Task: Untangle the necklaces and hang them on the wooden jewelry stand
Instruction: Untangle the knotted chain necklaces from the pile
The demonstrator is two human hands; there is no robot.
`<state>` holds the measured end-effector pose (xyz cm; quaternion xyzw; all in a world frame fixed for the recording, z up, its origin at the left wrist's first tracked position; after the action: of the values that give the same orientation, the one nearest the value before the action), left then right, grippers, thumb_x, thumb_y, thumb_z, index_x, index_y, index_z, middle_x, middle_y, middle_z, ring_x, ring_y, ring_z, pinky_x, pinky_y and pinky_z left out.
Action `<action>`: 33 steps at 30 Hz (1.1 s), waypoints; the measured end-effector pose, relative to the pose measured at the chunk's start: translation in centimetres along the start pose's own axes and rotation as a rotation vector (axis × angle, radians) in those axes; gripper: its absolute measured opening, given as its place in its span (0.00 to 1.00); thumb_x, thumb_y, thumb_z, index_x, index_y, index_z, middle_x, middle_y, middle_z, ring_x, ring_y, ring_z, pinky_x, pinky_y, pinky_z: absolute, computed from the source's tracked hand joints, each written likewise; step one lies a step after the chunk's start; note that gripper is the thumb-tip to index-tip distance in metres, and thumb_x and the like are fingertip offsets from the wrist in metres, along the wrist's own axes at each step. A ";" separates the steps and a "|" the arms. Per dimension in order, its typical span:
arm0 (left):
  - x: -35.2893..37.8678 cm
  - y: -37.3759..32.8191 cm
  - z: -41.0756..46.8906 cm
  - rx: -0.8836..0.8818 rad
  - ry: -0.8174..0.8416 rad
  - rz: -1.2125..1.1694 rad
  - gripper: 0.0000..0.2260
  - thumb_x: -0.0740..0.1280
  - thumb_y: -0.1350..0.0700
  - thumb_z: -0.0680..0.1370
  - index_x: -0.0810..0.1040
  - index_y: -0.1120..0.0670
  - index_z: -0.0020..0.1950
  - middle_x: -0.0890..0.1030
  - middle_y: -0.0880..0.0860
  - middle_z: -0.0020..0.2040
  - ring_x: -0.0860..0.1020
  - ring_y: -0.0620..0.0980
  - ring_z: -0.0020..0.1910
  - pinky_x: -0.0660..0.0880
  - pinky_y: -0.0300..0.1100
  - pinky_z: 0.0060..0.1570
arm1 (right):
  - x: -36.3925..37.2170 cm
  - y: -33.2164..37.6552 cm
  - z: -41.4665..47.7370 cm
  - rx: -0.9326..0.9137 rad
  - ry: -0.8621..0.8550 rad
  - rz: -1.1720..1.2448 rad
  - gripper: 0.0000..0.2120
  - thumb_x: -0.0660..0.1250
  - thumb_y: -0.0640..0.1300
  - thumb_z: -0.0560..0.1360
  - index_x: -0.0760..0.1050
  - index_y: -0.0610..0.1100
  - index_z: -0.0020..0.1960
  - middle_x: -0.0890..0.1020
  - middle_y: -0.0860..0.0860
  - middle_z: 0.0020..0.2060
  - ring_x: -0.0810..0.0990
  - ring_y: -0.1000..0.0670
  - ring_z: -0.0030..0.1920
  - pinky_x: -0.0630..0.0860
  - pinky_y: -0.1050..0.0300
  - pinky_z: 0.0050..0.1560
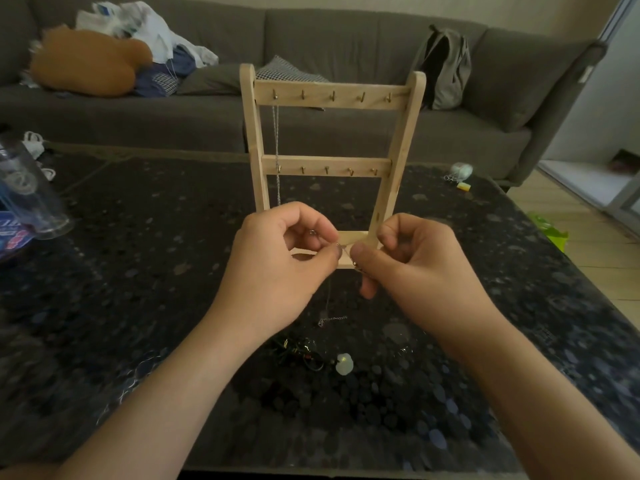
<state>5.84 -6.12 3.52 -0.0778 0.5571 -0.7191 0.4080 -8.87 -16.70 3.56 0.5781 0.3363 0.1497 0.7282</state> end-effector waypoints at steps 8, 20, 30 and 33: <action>-0.4 -2.7 -0.7 0.306 -0.093 0.221 0.15 0.79 0.68 0.75 0.79 0.50 0.44 0.79 0.46 0.46 0.82 0.45 0.46 0.85 0.40 0.47 | 0.0 0.1 -0.1 0.028 0.011 0.033 0.14 0.74 0.43 0.80 0.68 0.46 0.45 0.86 0.45 0.31 0.77 0.39 0.36 0.78 0.30 0.48; 0.8 -1.0 -0.4 0.064 0.074 0.245 0.11 0.71 0.63 0.82 0.83 0.46 0.51 0.83 0.42 0.50 0.83 0.39 0.49 0.81 0.34 0.49 | -0.2 1.0 -0.3 -0.162 -0.044 -0.088 0.15 0.74 0.39 0.79 0.67 0.42 0.46 0.85 0.45 0.30 0.85 0.50 0.30 0.78 0.62 0.35; 1.1 -0.1 -0.3 -0.189 0.270 0.040 0.10 0.68 0.52 0.83 0.88 0.42 0.51 0.87 0.51 0.50 0.82 0.47 0.52 0.78 0.52 0.62 | -0.5 1.1 -0.3 -0.202 -0.059 -0.112 0.16 0.75 0.39 0.79 0.66 0.42 0.47 0.85 0.45 0.30 0.86 0.46 0.32 0.82 0.54 0.37; 0.8 0.0 -0.1 -0.175 0.245 0.027 0.04 0.73 0.49 0.80 0.87 0.44 0.47 0.81 0.46 0.39 0.78 0.45 0.37 0.76 0.49 0.46 | -0.5 1.0 -0.3 -0.195 -0.073 -0.171 0.16 0.76 0.40 0.78 0.67 0.42 0.46 0.85 0.47 0.30 0.86 0.49 0.32 0.84 0.48 0.39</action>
<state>5.27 -6.57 3.23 -0.0174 0.6642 -0.6664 0.3383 -9.22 -16.48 4.62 0.4788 0.3413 0.0981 0.8029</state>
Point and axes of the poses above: each hand's wrist, its own z-axis towards the middle knuckle, its own x-axis out of the palm, y = z × x, the point moved 7 cm from there along z, towards the middle knuckle
